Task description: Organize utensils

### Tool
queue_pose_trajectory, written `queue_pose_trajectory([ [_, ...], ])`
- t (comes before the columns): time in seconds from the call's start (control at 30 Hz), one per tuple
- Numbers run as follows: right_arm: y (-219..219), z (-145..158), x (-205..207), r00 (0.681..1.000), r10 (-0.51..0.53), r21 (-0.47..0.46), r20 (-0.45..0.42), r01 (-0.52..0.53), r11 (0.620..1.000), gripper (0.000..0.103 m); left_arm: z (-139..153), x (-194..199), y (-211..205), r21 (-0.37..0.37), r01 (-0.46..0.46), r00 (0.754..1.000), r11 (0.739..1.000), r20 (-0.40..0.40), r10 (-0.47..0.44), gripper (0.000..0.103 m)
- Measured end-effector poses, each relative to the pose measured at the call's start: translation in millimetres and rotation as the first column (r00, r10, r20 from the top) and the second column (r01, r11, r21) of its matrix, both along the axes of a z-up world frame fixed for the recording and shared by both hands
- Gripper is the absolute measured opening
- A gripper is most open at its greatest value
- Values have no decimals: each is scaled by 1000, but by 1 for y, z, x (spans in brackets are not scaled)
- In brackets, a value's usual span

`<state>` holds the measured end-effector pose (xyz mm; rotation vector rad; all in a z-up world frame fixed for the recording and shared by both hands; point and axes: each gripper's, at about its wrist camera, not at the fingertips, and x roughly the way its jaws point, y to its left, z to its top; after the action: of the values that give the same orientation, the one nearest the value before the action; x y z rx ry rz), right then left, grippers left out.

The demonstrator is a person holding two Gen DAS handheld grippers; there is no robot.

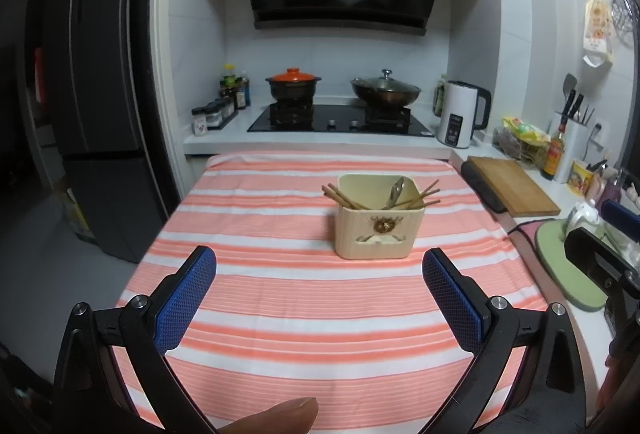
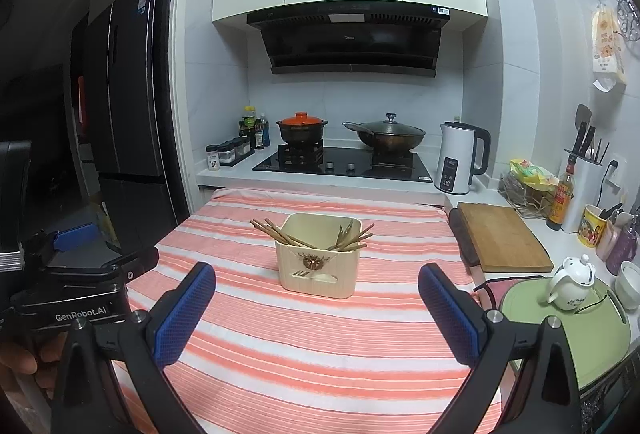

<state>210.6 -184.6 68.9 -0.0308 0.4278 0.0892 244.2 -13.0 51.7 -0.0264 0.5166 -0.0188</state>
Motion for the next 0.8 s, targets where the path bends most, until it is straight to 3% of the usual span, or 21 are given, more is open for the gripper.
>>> queue_pose_trajectory([
  [0.8,1,-1,1,1000,3,-4,-6,-3,1000,103,-2,1,2,-10,17,1000,1000,-6,-17,103],
])
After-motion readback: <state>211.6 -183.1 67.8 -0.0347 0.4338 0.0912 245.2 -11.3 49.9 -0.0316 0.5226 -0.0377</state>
